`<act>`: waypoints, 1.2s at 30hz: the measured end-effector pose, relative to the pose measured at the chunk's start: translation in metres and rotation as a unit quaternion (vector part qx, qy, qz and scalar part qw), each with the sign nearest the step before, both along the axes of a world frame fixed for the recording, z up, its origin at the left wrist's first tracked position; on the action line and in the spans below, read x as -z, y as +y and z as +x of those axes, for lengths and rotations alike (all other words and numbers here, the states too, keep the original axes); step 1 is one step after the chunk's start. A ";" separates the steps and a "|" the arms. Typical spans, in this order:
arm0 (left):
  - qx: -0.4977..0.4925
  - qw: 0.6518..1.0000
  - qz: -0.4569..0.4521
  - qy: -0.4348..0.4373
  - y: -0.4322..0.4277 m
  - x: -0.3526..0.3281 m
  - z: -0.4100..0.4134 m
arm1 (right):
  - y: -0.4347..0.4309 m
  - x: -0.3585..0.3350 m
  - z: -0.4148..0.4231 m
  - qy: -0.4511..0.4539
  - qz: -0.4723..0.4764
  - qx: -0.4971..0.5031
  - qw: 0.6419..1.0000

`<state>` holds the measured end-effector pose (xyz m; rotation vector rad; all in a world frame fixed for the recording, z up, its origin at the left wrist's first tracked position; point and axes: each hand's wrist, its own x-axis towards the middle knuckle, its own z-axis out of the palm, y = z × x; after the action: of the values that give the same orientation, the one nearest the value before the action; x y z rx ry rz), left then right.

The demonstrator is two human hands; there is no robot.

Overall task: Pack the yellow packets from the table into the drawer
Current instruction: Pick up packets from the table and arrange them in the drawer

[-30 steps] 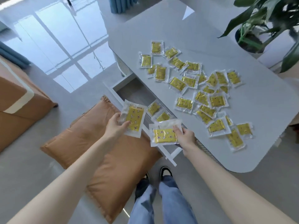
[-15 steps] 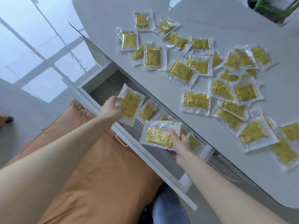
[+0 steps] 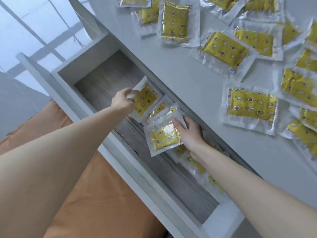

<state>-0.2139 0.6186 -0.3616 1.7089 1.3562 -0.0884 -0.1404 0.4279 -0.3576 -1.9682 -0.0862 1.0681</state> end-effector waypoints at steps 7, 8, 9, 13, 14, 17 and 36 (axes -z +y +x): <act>0.037 0.998 0.042 -0.012 -0.006 -0.013 -0.008 | 0.018 -0.009 -0.010 -0.038 -0.048 0.128 0.990; 0.051 0.998 0.025 -0.008 -0.012 -0.017 -0.012 | 0.017 -0.012 -0.013 -0.051 -0.068 0.143 0.986; 0.063 0.998 -0.004 0.004 -0.020 -0.020 -0.015 | 0.015 -0.015 -0.016 -0.055 -0.082 0.163 0.982; 0.011 0.986 -0.143 0.084 -0.048 -0.023 -0.024 | 0.008 -0.022 -0.029 -0.011 -0.092 0.261 0.961; -0.003 0.980 -0.173 0.095 -0.054 -0.022 -0.025 | 0.006 -0.022 -0.031 0.009 -0.079 0.278 0.957; 0.006 0.981 -0.163 0.104 -0.066 -0.019 -0.029 | 0.001 -0.016 -0.034 0.108 -0.018 0.284 0.953; -0.274 0.914 -0.293 -0.057 -0.014 -0.033 -0.028 | 0.046 -0.022 -0.009 0.087 0.020 0.120 0.989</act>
<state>-0.2417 0.6044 -0.3290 0.7915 1.4844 -0.0654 -0.1498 0.4740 -0.3358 -1.7889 0.2183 1.0637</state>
